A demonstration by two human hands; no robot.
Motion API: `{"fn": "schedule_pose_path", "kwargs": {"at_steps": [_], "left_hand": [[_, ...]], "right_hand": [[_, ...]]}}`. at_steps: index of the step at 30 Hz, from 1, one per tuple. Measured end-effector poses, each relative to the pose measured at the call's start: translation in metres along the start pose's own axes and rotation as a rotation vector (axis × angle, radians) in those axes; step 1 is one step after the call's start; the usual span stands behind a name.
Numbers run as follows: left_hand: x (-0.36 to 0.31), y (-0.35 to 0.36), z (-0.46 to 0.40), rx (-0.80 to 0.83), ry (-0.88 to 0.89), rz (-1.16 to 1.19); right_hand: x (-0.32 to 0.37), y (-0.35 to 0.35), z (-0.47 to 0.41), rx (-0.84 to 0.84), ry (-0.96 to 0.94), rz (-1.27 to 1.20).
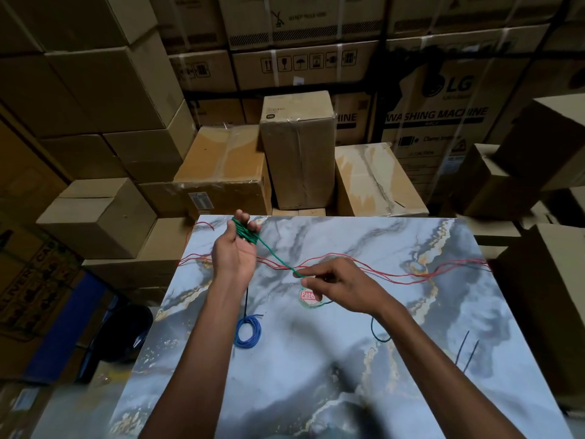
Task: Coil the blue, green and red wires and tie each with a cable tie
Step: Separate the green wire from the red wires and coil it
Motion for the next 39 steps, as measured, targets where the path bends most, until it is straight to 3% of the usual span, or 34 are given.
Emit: {"fn": "schedule_pose_path", "kwargs": {"at_steps": [5,9,13,18,21,25,30,35,39], "left_hand": [[0.014,0.003,0.009,0.008,0.128,-0.506],[0.029,0.010,0.020,0.140,0.146,-0.927],[0.044,0.015,0.039,0.303,0.120,-1.234],[0.045,0.033,0.059,0.535,0.166,-1.408],[0.047,0.036,0.061,0.566,0.111,-1.395],[0.051,0.033,0.060,0.500,-0.104,-1.056],[0.048,0.010,0.052,0.323,-0.330,-0.667],[0.039,0.003,0.045,0.296,-0.288,-0.875],[0.032,0.008,0.041,0.197,-0.179,-0.975]], "right_hand": [[0.036,-0.008,0.003,0.050,-0.012,0.105],[0.059,-0.013,0.001,0.091,-0.057,0.252],[0.065,-0.030,-0.001,-0.033,-0.112,0.278],[0.058,-0.056,0.000,-0.165,-0.064,0.307],[0.051,-0.066,-0.001,-0.181,-0.041,0.301],[0.034,-0.086,0.000,-0.269,0.017,0.286],[0.002,-0.100,-0.001,-0.241,0.142,0.613],[-0.028,-0.087,0.000,-0.252,0.129,0.773],[-0.033,-0.070,0.005,-0.585,0.128,0.839]]}}
Point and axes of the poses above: each hand's wrist, its own z-axis away from the middle knuckle, its own y-axis out of the palm, x = y × z, the point moved 5 cm from there along -z, towards the middle knuckle, and after that the axes turned 8 degrees about x, right-handed, at the moved point
